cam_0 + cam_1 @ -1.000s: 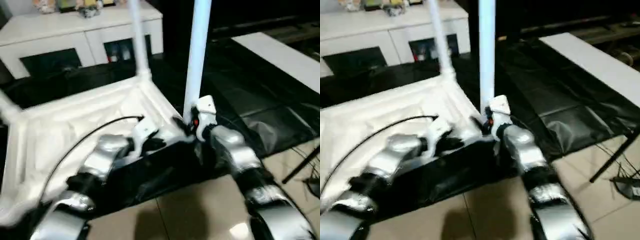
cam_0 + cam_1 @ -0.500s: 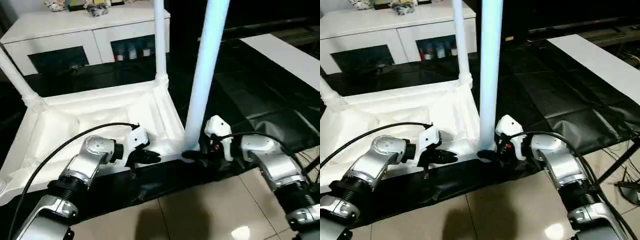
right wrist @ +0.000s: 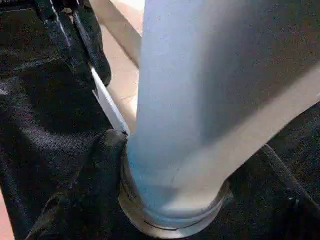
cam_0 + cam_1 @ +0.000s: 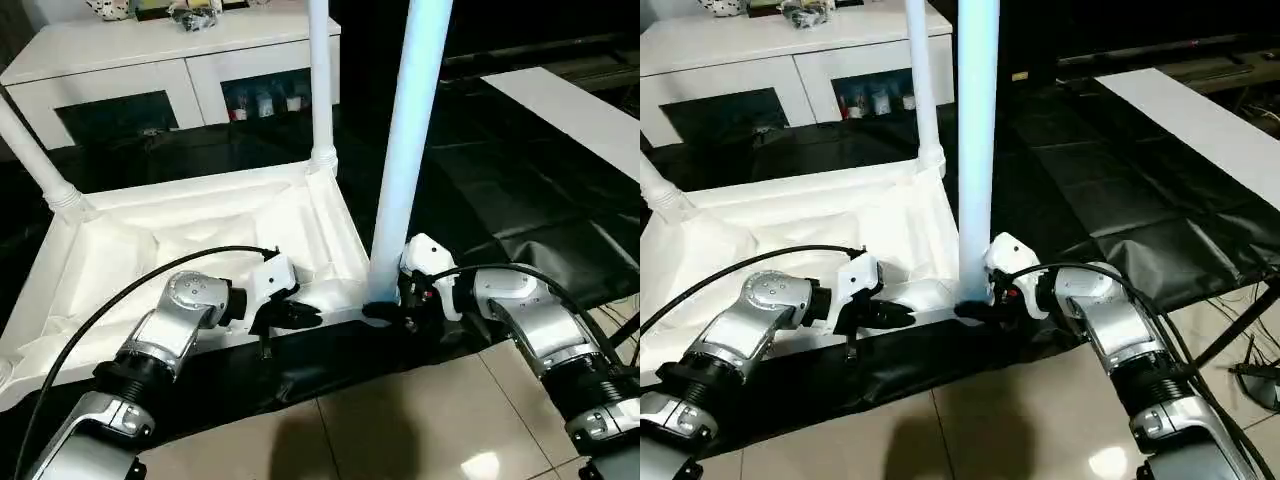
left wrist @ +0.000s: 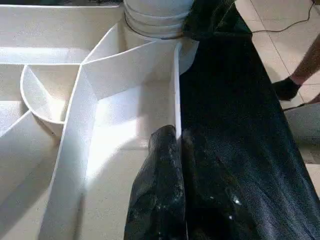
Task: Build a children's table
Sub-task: Rotate leg to tighten
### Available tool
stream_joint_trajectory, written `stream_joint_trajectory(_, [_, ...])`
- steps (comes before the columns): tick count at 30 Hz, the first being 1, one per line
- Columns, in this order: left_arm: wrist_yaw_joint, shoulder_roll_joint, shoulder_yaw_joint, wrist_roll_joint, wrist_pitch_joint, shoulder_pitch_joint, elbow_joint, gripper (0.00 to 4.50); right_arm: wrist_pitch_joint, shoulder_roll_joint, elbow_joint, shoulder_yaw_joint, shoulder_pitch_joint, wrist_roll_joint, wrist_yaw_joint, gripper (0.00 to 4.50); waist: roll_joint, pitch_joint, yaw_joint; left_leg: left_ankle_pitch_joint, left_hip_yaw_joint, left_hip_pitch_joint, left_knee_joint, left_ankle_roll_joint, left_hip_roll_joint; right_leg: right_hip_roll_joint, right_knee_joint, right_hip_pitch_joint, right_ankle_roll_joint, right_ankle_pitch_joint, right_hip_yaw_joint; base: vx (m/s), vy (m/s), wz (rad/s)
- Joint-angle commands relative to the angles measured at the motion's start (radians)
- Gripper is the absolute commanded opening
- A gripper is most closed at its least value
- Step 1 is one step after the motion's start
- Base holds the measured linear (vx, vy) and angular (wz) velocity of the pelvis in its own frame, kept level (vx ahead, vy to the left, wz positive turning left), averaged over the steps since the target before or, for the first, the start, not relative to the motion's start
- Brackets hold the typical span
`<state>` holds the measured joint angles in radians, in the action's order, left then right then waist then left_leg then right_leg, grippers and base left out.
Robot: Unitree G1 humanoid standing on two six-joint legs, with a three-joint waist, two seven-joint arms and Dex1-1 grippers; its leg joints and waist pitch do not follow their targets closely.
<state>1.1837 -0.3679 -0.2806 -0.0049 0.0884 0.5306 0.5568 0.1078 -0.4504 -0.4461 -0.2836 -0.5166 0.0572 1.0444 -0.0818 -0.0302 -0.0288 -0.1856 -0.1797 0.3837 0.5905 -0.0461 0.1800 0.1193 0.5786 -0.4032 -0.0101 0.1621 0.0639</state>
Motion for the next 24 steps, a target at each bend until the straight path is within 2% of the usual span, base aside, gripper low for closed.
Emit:
stream_joint_trajectory(1, [0.005, -0.016, -0.022, 0.018, 0.014, -0.018, 0.003, 0.00, -0.001, -0.002, -0.024, -0.021, -0.013, -0.027, 0.001, 2.78, 0.016, 0.059, 0.001, -0.238, 0.005, -0.013, -0.073, 0.079, 0.039, 0.021, -0.050, 0.048, 0.261, 0.172, -0.024, 0.000, 0.000, 0.00])
stream_joint_trajectory(6, [0.004, -0.017, -0.021, 0.016, 0.016, -0.017, 0.003, 0.00, 0.001, 0.008, -0.036, -0.011, -0.013, -0.020, 0.002, 2.69, 0.015, 0.059, 0.002, -0.228, 0.004, -0.012, -0.072, 0.087, 0.039, 0.020, -0.049, 0.049, 0.268, 0.162, -0.024, 0.000, 0.000, 0.00])
stream_joint_trajectory(10, [-0.008, -0.015, -0.020, 0.020, 0.020, -0.018, 0.004, 0.00, 0.015, 0.032, -0.050, 0.009, -0.010, -0.005, -0.027, 2.67, 0.015, 0.058, 0.005, -0.251, 0.005, -0.012, -0.074, 0.077, 0.039, 0.020, -0.051, 0.049, 0.264, 0.184, -0.023, 0.000, 0.000, 0.00])
stream_joint_trajectory(11, [-0.065, 0.003, -0.009, 0.029, 0.046, -0.012, 0.017, 0.00, 0.039, 0.074, -0.076, 0.042, -0.013, 0.001, -0.110, 2.67, 0.014, 0.056, 0.008, -0.264, 0.005, -0.013, -0.075, 0.071, 0.039, 0.020, -0.051, 0.046, 0.262, 0.195, -0.024, 0.000, 0.000, 0.00])
stream_joint_trajectory(13, [-0.116, 0.025, 0.003, 0.033, 0.063, -0.003, 0.034, 0.00, 0.068, 0.114, -0.095, 0.072, -0.016, 0.010, -0.183, 2.67, 0.015, 0.054, 0.011, -0.276, 0.007, -0.012, -0.079, 0.057, 0.038, 0.020, -0.054, 0.047, 0.257, 0.217, -0.024, 0.000, 0.000, 0.00])
stream_joint_trajectory(14, [-0.181, 0.054, 0.014, 0.042, 0.076, 0.011, 0.056, 0.00, 0.100, 0.161, -0.115, 0.097, -0.017, 0.009, -0.279, 2.67, 0.017, 0.054, 0.017, -0.297, 0.008, -0.013, -0.080, 0.043, 0.035, 0.020, -0.058, 0.047, 0.246, 0.254, -0.023, 0.000, 0.000, 0.00])
stream_joint_trajectory(15, [-0.209, 0.066, 0.017, 0.048, 0.082, 0.017, 0.064, 0.00, 0.110, 0.181, -0.123, 0.103, -0.017, 0.004, -0.322, 2.67, 0.013, 0.053, 0.022, -0.321, 0.009, -0.017, -0.082, 0.026, 0.035, 0.021, -0.062, 0.041, 0.237, 0.289, -0.024, 0.000, 0.000, 0.00])
stream_joint_trajectory(16, [-0.235, 0.078, 0.020, 0.052, 0.091, 0.023, 0.072, 0.00, 0.123, 0.200, -0.129, 0.110, -0.017, 0.003, -0.357, 2.66, 0.011, 0.053, 0.027, -0.347, 0.012, -0.019, -0.084, 0.012, 0.035, 0.019, -0.064, 0.041, 0.224, 0.314, -0.023, 0.000, 0.000, 0.00])
stream_joint_trajectory(17, [-0.257, 0.089, 0.022, 0.055, 0.099, 0.028, 0.078, 0.00, 0.134, 0.217, -0.135, 0.115, -0.017, 0.001, -0.386, 2.66, 0.013, 0.051, 0.033, -0.356, 0.012, -0.016, -0.086, 0.011, 0.035, 0.018, -0.066, 0.041, 0.219, 0.320, -0.024, 0.000, 0.000, 0.00])
stream_joint_trajectory(21, [-0.435, 0.168, 0.042, 0.078, 0.152, 0.079, 0.141, 0.00, 0.201, 0.346, -0.211, 0.168, -0.044, -0.013, -0.650, 2.65, 0.011, 0.050, 0.045, -0.404, 0.015, -0.020, -0.088, -0.015, 0.031, 0.019, -0.073, 0.032, 0.199, 0.362, -0.024, 0.000, 0.000, 0.00])
stream_joint_trajectory(22, [-0.518, 0.205, 0.059, 0.080, 0.172, 0.107, 0.175, 0.00, 0.214, 0.400, -0.282, 0.220, -0.079, 0.008, -0.784, 2.65, 0.010, 0.047, 0.051, -0.425, 0.016, -0.020, -0.088, -0.021, 0.029, 0.019, -0.075, 0.031, 0.193, 0.384, -0.023, 0.000, 0.000, 0.00])
stream_joint_trajectory(23, [-0.532, 0.211, 0.061, 0.080, 0.173, 0.112, 0.181, 0.00, 0.216, 0.410, -0.295, 0.230, -0.085, 0.014, -0.807, 2.65, 0.010, 0.044, 0.057, -0.444, 0.016, -0.021, -0.088, -0.025, 0.027, 0.019, -0.079, 0.027, 0.187, 0.414, -0.023, 0.000, 0.000, 0.00])
stream_joint_trajectory(24, [-0.576, 0.235, 0.066, 0.085, 0.176, 0.130, 0.203, 0.00, 0.206, 0.452, -0.355, 0.280, -0.118, 0.036, -0.912, 2.65, 0.009, 0.046, 0.060, -0.474, 0.021, -0.026, -0.088, -0.028, 0.026, 0.021, -0.086, 0.025, 0.169, 0.454, -0.020, 0.000, 0.000, 0.00])
